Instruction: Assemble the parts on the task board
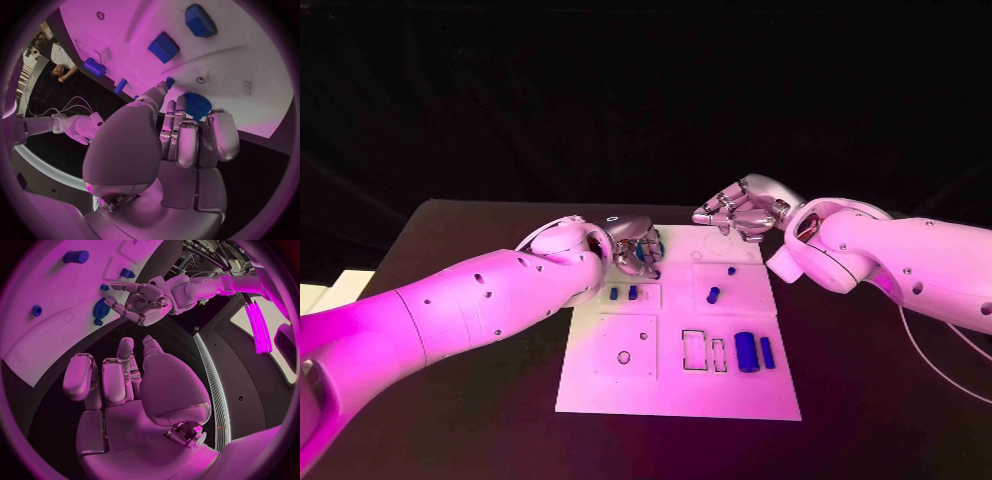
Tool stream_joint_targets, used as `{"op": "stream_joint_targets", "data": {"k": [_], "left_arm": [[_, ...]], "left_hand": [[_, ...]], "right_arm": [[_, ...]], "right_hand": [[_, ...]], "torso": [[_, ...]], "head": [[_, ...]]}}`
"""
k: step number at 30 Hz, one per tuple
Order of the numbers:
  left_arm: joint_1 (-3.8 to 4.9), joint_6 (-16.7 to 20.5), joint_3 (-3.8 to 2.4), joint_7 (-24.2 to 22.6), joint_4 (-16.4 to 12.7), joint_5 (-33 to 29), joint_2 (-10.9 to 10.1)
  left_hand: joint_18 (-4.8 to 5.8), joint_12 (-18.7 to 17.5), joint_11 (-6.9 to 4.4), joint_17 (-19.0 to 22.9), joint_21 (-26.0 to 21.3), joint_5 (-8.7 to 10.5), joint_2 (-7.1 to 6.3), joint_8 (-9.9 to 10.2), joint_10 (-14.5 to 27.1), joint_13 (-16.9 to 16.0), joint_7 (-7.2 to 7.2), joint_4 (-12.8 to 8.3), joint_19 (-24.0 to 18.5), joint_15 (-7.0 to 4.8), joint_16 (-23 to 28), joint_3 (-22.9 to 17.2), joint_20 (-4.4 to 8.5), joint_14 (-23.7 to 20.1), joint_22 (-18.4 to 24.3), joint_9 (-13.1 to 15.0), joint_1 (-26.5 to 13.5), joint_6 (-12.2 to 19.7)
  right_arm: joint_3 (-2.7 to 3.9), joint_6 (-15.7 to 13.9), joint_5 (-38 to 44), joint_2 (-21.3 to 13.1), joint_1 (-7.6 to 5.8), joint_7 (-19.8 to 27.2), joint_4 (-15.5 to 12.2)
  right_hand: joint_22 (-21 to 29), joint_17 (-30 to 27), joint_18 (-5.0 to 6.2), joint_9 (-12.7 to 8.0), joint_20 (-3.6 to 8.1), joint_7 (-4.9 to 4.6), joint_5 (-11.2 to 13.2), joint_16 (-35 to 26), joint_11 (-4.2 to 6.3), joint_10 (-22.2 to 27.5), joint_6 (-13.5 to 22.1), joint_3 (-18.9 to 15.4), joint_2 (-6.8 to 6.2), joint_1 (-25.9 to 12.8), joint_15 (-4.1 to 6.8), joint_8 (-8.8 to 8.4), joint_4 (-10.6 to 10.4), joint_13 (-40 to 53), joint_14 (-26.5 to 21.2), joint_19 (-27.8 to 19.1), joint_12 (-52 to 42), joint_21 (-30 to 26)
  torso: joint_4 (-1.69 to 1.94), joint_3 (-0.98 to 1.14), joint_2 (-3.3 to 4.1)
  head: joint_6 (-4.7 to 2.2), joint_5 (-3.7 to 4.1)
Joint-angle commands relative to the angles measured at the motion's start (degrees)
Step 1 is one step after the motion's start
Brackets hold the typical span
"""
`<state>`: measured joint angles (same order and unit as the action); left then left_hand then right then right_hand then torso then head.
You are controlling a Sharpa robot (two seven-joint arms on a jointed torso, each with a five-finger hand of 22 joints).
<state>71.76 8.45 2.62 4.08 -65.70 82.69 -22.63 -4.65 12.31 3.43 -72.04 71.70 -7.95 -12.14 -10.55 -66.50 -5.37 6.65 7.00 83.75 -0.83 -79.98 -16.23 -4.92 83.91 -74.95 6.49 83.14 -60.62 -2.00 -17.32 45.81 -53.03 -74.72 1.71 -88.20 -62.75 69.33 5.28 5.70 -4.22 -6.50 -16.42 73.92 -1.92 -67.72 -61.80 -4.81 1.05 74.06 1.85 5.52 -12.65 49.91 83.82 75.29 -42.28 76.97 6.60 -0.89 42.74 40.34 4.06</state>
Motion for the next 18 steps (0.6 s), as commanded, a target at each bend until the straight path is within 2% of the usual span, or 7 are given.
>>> {"op": "stream_joint_targets", "data": {"k": [1,18], "left_arm": [[-0.26,-2.27,0.01,1.45,0.63,2.45,0.82],[-1.00,-2.94,0.12,1.24,2.06,2.57,2.79]], "left_hand": [[0.79,-0.36,-0.06,0.71,0.69,-0.15,0.81,0.41,-0.66,0.14,0.01,-0.33,1.30,-0.35,0.15,-0.35,0.18,2.22,-4.32,-0.09,0.22,-0.60],[0.99,-1.29,-0.44,2.33,1.84,-0.15,1.68,0.87,-2.27,0.63,-0.24,-1.02,1.75,-0.75,0.78,-2.37,0.59,2.27,-5.18,-0.18,0.98,-2.04]], "right_arm": [[0.00,0.05,0.26,0.09,0.03,0.64,-0.15],[0.01,0.16,0.28,0.11,0.02,0.56,-0.30]], "right_hand": [[0.05,-0.06,0.43,0.09,0.19,-0.21,-0.23,-0.25,-0.01,0.48,0.27,0.01,0.00,0.55,0.37,-0.20,0.23,-0.05,2.10,-0.39,0.27,-0.36],[0.05,-0.06,0.43,0.09,0.19,-0.21,-0.23,-0.25,-0.01,0.48,0.27,0.01,0.00,0.55,0.37,-0.20,0.23,-0.05,2.10,-0.39,0.27,-0.36]], "torso": [[-0.05,-0.01,0.01],[0.07,0.02,-0.11]], "head": [[0.12,0.04],[0.64,0.30]]}}
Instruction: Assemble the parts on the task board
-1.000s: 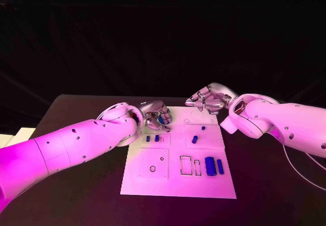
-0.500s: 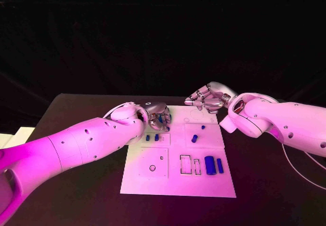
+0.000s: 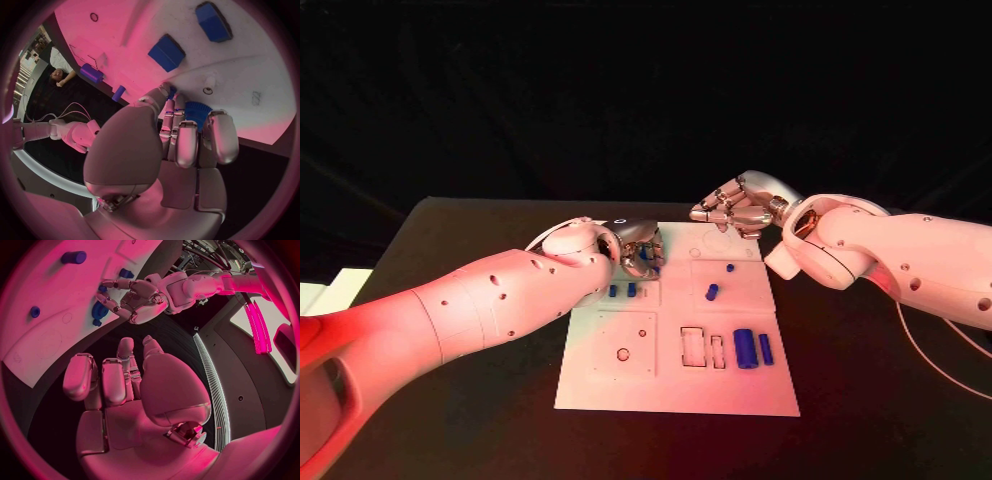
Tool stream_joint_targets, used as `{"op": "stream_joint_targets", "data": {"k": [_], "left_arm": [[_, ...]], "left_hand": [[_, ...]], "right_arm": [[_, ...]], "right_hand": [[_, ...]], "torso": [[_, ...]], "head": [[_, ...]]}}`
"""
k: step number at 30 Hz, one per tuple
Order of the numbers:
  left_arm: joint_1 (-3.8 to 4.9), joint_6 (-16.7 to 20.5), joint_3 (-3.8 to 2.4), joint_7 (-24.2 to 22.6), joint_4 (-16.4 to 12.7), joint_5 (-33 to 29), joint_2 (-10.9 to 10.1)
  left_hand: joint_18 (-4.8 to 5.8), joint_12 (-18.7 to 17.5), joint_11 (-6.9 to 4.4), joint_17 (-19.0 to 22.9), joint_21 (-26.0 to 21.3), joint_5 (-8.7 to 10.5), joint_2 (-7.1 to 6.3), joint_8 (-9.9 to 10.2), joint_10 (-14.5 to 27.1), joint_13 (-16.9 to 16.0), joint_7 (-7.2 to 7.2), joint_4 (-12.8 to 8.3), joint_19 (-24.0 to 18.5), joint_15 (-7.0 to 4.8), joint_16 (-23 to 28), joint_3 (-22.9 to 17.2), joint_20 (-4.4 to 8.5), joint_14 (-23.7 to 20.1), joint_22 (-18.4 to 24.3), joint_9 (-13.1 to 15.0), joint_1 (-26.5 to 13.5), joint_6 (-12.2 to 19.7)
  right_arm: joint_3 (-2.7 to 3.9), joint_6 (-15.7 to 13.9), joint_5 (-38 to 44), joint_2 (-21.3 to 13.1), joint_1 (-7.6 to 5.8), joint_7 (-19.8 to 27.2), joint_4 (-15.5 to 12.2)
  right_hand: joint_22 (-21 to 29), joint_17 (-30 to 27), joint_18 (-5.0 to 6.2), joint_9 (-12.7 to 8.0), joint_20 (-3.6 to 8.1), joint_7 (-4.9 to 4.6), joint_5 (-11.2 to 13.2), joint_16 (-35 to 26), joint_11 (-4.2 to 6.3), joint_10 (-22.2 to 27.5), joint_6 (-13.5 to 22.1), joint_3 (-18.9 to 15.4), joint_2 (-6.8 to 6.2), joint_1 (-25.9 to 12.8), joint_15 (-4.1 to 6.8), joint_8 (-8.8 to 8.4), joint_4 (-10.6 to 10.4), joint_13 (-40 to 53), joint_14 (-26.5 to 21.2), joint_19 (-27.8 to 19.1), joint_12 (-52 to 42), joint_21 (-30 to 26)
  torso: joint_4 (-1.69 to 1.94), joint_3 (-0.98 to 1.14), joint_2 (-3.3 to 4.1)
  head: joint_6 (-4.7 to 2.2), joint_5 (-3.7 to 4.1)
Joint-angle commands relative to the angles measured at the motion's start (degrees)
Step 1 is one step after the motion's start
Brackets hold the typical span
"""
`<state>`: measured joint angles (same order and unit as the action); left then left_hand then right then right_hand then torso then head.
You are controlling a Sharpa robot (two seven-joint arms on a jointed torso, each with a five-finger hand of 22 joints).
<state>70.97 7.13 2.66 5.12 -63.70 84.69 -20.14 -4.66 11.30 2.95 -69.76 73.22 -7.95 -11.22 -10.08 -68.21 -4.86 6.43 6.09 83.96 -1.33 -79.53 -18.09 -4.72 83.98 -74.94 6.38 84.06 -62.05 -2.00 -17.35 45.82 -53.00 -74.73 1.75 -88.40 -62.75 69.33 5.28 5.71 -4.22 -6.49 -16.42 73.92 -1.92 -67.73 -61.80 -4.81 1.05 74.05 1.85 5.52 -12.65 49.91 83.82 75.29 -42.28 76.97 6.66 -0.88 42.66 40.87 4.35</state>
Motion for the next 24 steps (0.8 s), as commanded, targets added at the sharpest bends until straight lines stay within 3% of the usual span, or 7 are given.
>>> {"op": "stream_joint_targets", "data": {"k": [1,10,18,24], "left_arm": [[-0.21,-1.67,0.08,0.25,0.09,0.56,0.33],[-0.30,-1.99,0.08,0.91,0.22,1.04,0.54],[-0.34,0.73,0.01,0.58,-0.53,0.86,-0.03],[-0.32,2.88,-0.46,0.23,-2.33,-0.46,-1.55]], "left_hand": [[1.01,-0.32,0.00,0.05,0.36,-0.09,0.90,0.41,-0.77,0.13,-0.04,-0.23,1.55,-0.27,0.30,-0.79,0.41,2.21,-5.23,-0.07,0.20,-0.79],[1.18,0.15,-1.00,-0.25,1.36,2.15,3.23,-0.43,-4.87,-0.56,-0.46,-3.13,1.78,-1.13,-0.15,-5.60,1.11,2.42,-6.05,0.43,2.64,-4.62],[1.37,-0.02,-1.17,-0.25,2.17,2.22,2.94,-0.35,-6.41,-1.34,-0.45,-5.41,1.95,-1.27,-0.39,-9.34,1.42,2.48,-6.71,0.60,1.77,-6.28],[1.40,-0.65,-1.07,-0.21,2.33,2.28,2.44,0.22,-6.64,-1.75,-0.33,-6.79,1.95,-1.20,-0.56,-11.59,1.38,2.48,-6.94,0.53,0.41,-6.53]], "right_arm": [[0.00,0.20,0.27,0.08,0.03,0.52,-0.11],[0.00,0.26,0.29,0.17,0.03,0.52,-0.17],[0.00,0.20,0.34,0.17,0.02,0.52,-0.20],[0.00,0.14,0.40,0.14,0.02,0.53,-0.16]], "right_hand": [[0.05,-0.07,0.43,0.08,0.18,-0.22,-0.23,-0.25,-0.01,0.48,0.26,0.01,0.00,0.55,0.37,-0.20,0.23,-0.05,2.10,-0.39,0.27,-0.36],[0.05,-0.07,0.43,0.08,0.18,-0.22,-0.23,-0.25,-0.01,0.48,0.26,0.01,0.00,0.55,0.37,-0.20,0.23,-0.05,2.10,-0.39,0.27,-0.36],[0.05,-0.07,0.43,0.08,0.18,-0.22,-0.23,-0.25,-0.01,0.48,0.26,0.01,0.00,0.55,0.37,-0.20,0.23,-0.05,2.10,-0.39,0.27,-0.36],[-0.02,-0.05,0.41,0.10,0.19,-0.22,-0.21,-0.26,-0.01,0.47,0.23,-0.09,0.06,0.60,0.37,-0.19,0.17,-0.19,2.11,-0.33,0.36,-0.34]], "torso": [[0.01,0.02,-0.04],[0.02,0.01,-0.03],[0.00,0.00,-0.03],[0.08,-0.03,-0.07]], "head": [[0.10,0.02],[0.22,-0.01],[0.21,0.00],[0.01,0.20]]}}
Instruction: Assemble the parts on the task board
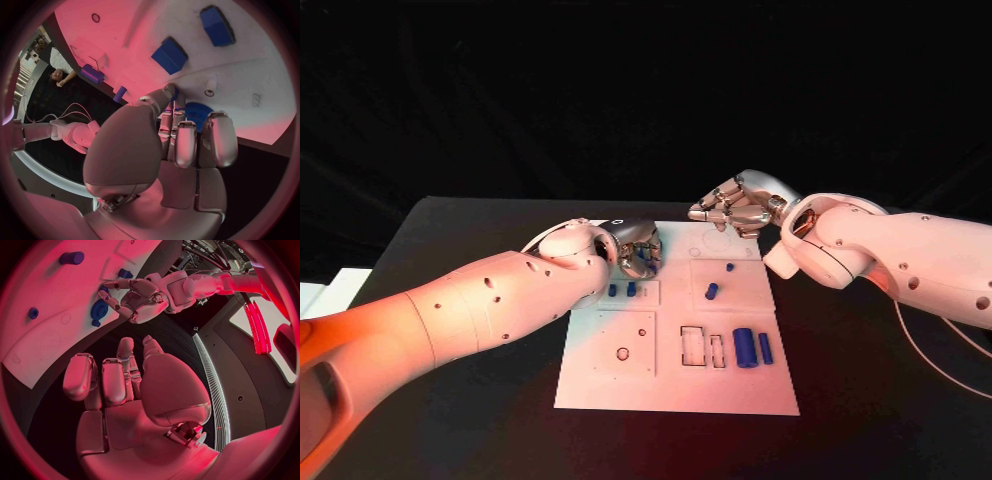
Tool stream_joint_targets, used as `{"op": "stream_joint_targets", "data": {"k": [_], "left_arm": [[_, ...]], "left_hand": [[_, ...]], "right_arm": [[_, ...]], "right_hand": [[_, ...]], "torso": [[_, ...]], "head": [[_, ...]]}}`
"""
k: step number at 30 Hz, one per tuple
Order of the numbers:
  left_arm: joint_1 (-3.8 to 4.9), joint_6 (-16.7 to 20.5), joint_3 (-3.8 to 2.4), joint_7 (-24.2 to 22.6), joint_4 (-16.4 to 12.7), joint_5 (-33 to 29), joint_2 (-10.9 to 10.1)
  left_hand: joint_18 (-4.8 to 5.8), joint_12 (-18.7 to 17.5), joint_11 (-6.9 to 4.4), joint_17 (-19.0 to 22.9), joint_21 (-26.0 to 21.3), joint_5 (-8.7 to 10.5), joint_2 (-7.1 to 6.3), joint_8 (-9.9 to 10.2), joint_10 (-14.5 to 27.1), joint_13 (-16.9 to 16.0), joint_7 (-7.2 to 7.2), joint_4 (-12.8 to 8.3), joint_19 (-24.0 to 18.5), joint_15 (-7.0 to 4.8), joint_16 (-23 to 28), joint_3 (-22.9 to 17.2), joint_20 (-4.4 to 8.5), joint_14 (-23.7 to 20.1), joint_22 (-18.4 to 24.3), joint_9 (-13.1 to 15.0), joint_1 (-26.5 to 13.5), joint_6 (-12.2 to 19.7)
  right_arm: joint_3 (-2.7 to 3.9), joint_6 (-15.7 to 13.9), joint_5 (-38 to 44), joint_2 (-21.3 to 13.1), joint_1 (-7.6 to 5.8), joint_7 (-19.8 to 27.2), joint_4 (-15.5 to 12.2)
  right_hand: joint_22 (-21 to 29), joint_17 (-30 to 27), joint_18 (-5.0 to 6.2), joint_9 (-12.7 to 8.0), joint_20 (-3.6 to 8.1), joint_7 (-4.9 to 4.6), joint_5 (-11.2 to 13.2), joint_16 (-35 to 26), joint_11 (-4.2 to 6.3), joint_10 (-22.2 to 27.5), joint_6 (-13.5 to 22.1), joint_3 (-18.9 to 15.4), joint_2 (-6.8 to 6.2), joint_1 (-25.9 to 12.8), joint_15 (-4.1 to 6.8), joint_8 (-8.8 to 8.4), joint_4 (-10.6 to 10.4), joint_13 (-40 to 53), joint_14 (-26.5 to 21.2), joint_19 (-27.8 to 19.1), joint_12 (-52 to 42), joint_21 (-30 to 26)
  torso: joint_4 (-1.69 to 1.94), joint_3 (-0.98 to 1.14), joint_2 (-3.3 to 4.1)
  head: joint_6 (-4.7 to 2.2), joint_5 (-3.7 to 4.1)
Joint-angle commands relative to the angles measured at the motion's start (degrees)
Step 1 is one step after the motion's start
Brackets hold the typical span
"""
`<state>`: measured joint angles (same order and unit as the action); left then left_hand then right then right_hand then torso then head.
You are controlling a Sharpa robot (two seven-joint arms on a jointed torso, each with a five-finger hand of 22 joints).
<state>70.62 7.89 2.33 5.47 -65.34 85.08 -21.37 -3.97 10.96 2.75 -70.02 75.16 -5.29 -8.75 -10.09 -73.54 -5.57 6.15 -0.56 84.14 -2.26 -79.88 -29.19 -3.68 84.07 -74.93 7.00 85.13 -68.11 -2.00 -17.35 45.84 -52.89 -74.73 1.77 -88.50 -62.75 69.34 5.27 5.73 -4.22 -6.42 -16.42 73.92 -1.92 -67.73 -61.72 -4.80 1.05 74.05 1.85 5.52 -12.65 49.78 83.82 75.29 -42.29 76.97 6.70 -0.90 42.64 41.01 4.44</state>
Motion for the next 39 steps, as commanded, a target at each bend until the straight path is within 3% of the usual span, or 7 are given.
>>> {"op": "stream_joint_targets", "data": {"k": [1,8,18,24,29,36,39], "left_arm": [[0.06,2.69,-0.37,-0.18,-1.52,-1.50,-1.00],[0.67,3.34,-1.97,0.21,-6.59,-5.56,-5.50],[1.89,2.18,-2.84,1.44,-10.94,-9.20,-11.66],[1.80,1.13,-2.85,1.58,-9.96,-9.65,-12.10],[1.42,0.85,-2.69,1.38,-8.66,-9.60,-11.46],[0.99,0.61,-2.44,1.13,-7.65,-9.17,-10.77],[0.90,0.51,-2.32,1.07,-7.32,-8.87,-10.44]], "left_hand": [[0.72,-0.34,-0.86,0.05,0.42,-0.39,-0.06,0.25,-1.33,-1.06,-0.04,-0.22,1.77,-0.27,-0.22,-0.61,0.34,2.40,-6.98,-0.10,-0.72,-0.49],[0.75,-0.63,-0.86,0.34,0.59,-0.34,-0.33,0.49,-1.64,-1.40,-0.04,-1.08,1.81,-0.26,-0.20,-1.77,0.31,2.35,-7.17,-0.08,-1.64,-0.84],[0.78,-0.72,-0.91,0.45,0.75,-0.31,-0.50,0.53,-1.84,-1.58,-0.09,-1.44,1.85,-0.30,-0.21,-2.14,0.33,2.34,-7.29,-0.04,-2.11,-1.10],[0.78,-0.73,-0.92,0.44,0.77,-0.31,-0.51,0.53,-1.85,-1.60,-0.09,-1.47,1.85,-0.30,-0.21,-2.16,0.33,2.34,-7.31,-0.04,-2.15,-1.11],[0.78,-0.73,-0.92,0.44,0.77,-0.31,-0.51,0.53,-1.85,-1.60,-0.09,-1.47,1.85,-0.30,-0.21,-2.16,0.33,2.34,-7.31,-0.04,-2.15,-1.11],[0.79,-0.77,-0.93,0.44,0.80,-0.31,-0.53,0.55,-1.92,-1.66,-0.11,-1.60,1.86,-0.32,-0.23,-2.31,0.33,2.34,-7.34,-0.03,-2.28,-1.19],[0.79,-0.77,-0.93,0.44,0.80,-0.31,-0.53,0.55,-1.92,-1.66,-0.11,-1.60,1.86,-0.32,-0.23,-2.31,0.33,2.34,-7.34,-0.03,-2.28,-1.19]], "right_arm": [[0.00,0.12,0.39,0.02,0.02,0.51,-0.02],[0.00,0.09,0.41,-0.11,0.02,0.52,0.02],[0.00,0.05,0.41,-0.39,0.02,0.47,0.06],[0.00,0.13,0.42,-0.36,0.03,0.50,0.08],[0.00,0.16,0.42,-0.26,0.03,0.55,0.13],[0.00,0.14,0.43,-0.21,0.03,0.57,0.13],[0.00,0.12,0.43,-0.22,0.03,0.57,0.13]], "right_hand": [[-0.01,-0.05,0.42,0.08,0.19,-0.29,-0.21,-0.26,-0.01,0.48,0.16,-0.09,0.06,0.60,0.37,-0.18,0.17,-0.05,2.11,-0.33,0.36,-0.34],[-0.01,-0.05,0.42,0.08,0.19,-0.29,-0.21,-0.26,-0.01,0.48,0.16,-0.09,0.06,0.60,0.37,-0.18,0.17,-0.05,2.11,-0.33,0.36,-0.34],[-0.01,-0.05,0.42,0.08,0.19,-0.29,-0.21,-0.26,-0.01,0.48,0.16,-0.09,0.06,0.60,0.37,-0.18,0.17,-0.05,2.11,-0.33,0.36,-0.34],[-0.01,-0.05,0.42,0.08,0.19,-0.29,-0.21,-0.26,-0.01,0.48,0.16,-0.09,0.06,0.60,0.37,-0.18,0.17,-0.05,2.11,-0.33,0.36,-0.34],[-0.01,-0.05,0.42,0.08,0.19,-0.29,-0.21,-0.26,-0.01,0.48,0.16,-0.09,0.06,0.60,0.37,-0.18,0.17,-0.05,2.11,-0.33,0.36,-0.34],[-0.01,-0.05,0.42,0.08,0.19,-0.29,-0.21,-0.26,-0.01,0.48,0.16,-0.09,0.06,0.60,0.37,-0.18,0.17,-0.05,2.11,-0.33,0.36,-0.34],[-0.01,-0.05,0.42,0.08,0.19,-0.29,-0.21,-0.26,-0.01,0.48,0.16,-0.09,0.06,0.60,0.37,-0.18,0.17,-0.05,2.11,-0.33,0.36,-0.34]], "torso": [[0.10,-0.02,-0.11],[0.19,0.00,-0.16],[0.59,-0.03,-0.50],[0.50,-0.11,-0.39],[0.50,-0.06,-0.42],[0.53,0.02,-0.39],[0.54,0.03,-0.36]], "head": [[-0.06,0.11],[-0.39,0.11],[-0.14,0.01],[-0.14,0.05],[0.28,0.11],[0.22,-0.09],[-0.34,0.19]]}}
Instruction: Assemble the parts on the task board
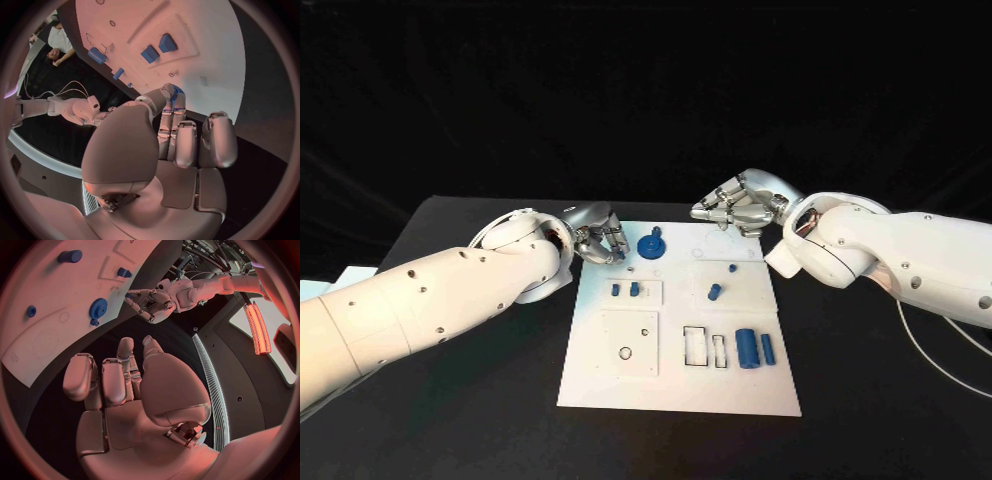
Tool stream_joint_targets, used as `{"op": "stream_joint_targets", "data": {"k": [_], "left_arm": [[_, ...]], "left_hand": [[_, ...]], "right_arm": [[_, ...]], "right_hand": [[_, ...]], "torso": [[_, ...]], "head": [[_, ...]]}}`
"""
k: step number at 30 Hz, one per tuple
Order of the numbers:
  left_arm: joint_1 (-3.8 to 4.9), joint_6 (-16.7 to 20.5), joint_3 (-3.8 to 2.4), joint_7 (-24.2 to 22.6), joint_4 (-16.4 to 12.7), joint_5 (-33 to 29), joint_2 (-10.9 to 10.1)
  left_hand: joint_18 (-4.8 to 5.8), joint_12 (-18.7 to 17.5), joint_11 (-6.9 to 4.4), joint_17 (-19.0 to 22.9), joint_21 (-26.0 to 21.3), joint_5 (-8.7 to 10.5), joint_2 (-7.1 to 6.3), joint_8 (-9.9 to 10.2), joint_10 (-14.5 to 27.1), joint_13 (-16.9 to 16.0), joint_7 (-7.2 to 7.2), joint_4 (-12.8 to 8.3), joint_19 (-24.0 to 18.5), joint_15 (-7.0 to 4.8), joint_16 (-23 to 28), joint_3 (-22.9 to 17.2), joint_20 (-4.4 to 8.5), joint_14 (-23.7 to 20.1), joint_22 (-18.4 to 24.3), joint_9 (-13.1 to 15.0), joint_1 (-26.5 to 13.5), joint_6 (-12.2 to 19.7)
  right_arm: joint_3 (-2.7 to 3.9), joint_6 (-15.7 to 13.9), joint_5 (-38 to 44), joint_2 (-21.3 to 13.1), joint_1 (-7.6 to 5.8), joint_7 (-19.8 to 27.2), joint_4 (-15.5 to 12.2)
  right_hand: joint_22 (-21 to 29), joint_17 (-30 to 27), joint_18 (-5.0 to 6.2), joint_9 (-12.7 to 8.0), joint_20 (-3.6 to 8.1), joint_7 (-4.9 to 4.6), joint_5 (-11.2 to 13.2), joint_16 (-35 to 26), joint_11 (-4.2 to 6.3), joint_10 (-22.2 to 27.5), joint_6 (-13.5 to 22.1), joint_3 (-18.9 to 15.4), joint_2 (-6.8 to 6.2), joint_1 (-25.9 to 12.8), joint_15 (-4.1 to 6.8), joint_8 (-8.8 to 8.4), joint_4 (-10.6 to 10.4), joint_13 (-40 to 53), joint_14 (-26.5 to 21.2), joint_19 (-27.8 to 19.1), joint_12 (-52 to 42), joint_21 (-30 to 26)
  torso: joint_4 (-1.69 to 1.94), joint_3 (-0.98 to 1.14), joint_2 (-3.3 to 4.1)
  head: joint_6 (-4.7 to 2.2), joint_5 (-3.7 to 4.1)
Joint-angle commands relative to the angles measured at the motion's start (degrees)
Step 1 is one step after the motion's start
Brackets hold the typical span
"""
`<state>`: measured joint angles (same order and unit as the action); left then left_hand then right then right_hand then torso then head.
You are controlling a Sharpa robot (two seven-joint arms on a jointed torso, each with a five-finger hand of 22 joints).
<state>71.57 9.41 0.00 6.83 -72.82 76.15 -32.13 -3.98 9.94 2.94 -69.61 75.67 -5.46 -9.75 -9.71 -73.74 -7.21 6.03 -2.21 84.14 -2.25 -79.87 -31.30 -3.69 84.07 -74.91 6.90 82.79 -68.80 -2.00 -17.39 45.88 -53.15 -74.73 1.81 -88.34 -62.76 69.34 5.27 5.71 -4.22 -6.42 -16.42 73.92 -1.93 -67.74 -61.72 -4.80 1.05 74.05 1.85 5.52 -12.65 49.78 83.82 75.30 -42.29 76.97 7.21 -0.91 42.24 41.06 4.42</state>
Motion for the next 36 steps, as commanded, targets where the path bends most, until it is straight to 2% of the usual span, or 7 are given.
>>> {"op": "stream_joint_targets", "data": {"k": [1,5,10,13,26,31,36], "left_arm": [[-0.10,-1.06,0.06,-0.31,0.30,0.19,0.48],[-0.38,-1.23,0.21,-0.45,0.76,0.56,1.09],[-0.65,-1.34,0.29,-0.57,1.21,1.06,1.72],[-0.72,-1.55,0.34,-0.56,1.71,1.32,2.09],[-0.80,-2.93,0.55,-0.25,2.59,1.76,2.96],[-0.80,-3.32,0.59,-0.24,2.91,1.88,3.15],[-0.81,-3.51,0.60,-0.23,3.00,1.91,3.35]], "left_hand": [[0.80,0.26,-1.13,0.03,0.30,-0.13,0.47,0.18,-1.72,-0.02,0.01,0.04,1.86,-0.32,-0.24,-0.20,0.34,2.34,-7.36,0.07,0.06,-0.50],[0.80,0.23,-1.13,0.01,0.30,-0.13,0.45,0.20,-1.73,-0.04,0.01,-0.01,1.86,-0.33,-0.26,-0.26,0.34,2.34,-7.37,0.07,-0.01,-0.51],[0.80,0.23,-1.13,0.01,0.30,-0.13,0.45,0.20,-1.73,-0.04,0.01,-0.01,1.86,-0.33,-0.26,-0.26,0.34,2.34,-7.37,0.07,-0.01,-0.51],[0.79,0.20,-1.12,-0.01,0.27,-0.12,0.44,0.23,-1.72,-0.06,0.02,-0.05,1.85,-0.33,-0.27,-0.30,0.34,2.35,-7.35,0.06,-0.07,-0.50],[0.77,0.13,-1.11,0.09,0.19,-0.09,0.39,0.29,-1.69,-0.11,0.05,-0.13,1.82,-0.32,-0.24,-0.36,0.34,2.33,-7.32,0.05,-0.25,-0.48],[0.78,0.11,-1.11,0.04,0.22,-0.07,0.37,0.31,-1.68,-0.12,0.05,-0.16,1.82,-0.31,-0.27,-0.37,0.34,2.34,-7.35,0.05,-0.31,-0.47],[0.79,0.09,-1.12,0.06,0.25,-0.01,0.36,0.33,-1.69,-0.15,0.05,-0.19,1.83,-0.31,-0.27,-0.38,0.34,2.33,-7.36,0.05,-0.38,-0.48]], "right_arm": [[0.00,0.15,0.39,0.05,0.03,0.54,-0.01],[0.00,0.17,0.40,0.12,0.03,0.56,0.05],[0.00,0.19,0.40,0.19,0.03,0.61,0.10],[0.00,0.19,0.40,0.22,0.03,0.62,0.10],[0.00,0.19,0.40,0.20,0.03,0.62,0.01],[0.00,0.17,0.41,0.19,0.03,0.63,-0.04],[0.00,0.18,0.42,0.18,0.03,0.68,-0.04]], "right_hand": [[-0.01,-0.06,0.42,0.10,0.19,-0.29,-0.21,-0.26,0.00,0.48,0.15,-0.09,0.06,0.60,0.37,-0.19,0.17,-0.06,2.11,-0.33,0.36,-0.34],[0.05,-0.12,0.43,0.11,0.19,-0.29,-0.20,-0.34,0.00,0.49,0.12,-0.19,0.09,0.63,0.37,-0.17,0.12,-0.24,2.10,-0.34,0.49,-0.39],[0.05,-0.12,0.43,0.11,0.19,-0.29,-0.20,-0.34,0.00,0.49,0.12,-0.19,0.09,0.63,0.37,-0.17,0.12,-0.24,2.10,-0.34,0.49,-0.39],[0.05,-0.12,0.43,0.11,0.19,-0.29,-0.20,-0.34,0.00,0.49,0.12,-0.19,0.09,0.63,0.37,-0.17,0.12,-0.24,2.10,-0.34,0.49,-0.39],[0.05,-0.12,0.43,0.11,0.19,-0.29,-0.20,-0.34,0.00,0.49,0.12,-0.19,0.09,0.63,0.37,-0.17,0.12,-0.24,2.10,-0.34,0.49,-0.39],[0.05,-0.12,0.43,0.11,0.19,-0.29,-0.20,-0.34,0.00,0.49,0.12,-0.19,0.09,0.63,0.37,-0.17,0.12,-0.24,2.10,-0.34,0.49,-0.39],[0.05,-0.12,0.43,0.11,0.19,-0.29,-0.20,-0.34,0.00,0.49,0.12,-0.19,0.09,0.63,0.37,-0.17,0.12,-0.24,2.10,-0.34,0.49,-0.39]], "torso": [[-0.02,0.03,0.02],[-0.12,-0.01,-0.03],[-0.09,0.00,0.05],[-0.09,0.05,0.02],[-0.02,0.01,0.01],[-0.05,0.02,0.01],[-0.06,-0.03,-0.03]], "head": [[-0.49,0.21],[-0.10,0.03],[-0.31,0.13],[0.03,0.17],[0.22,0.07],[0.70,-0.21],[0.73,0.34]]}}
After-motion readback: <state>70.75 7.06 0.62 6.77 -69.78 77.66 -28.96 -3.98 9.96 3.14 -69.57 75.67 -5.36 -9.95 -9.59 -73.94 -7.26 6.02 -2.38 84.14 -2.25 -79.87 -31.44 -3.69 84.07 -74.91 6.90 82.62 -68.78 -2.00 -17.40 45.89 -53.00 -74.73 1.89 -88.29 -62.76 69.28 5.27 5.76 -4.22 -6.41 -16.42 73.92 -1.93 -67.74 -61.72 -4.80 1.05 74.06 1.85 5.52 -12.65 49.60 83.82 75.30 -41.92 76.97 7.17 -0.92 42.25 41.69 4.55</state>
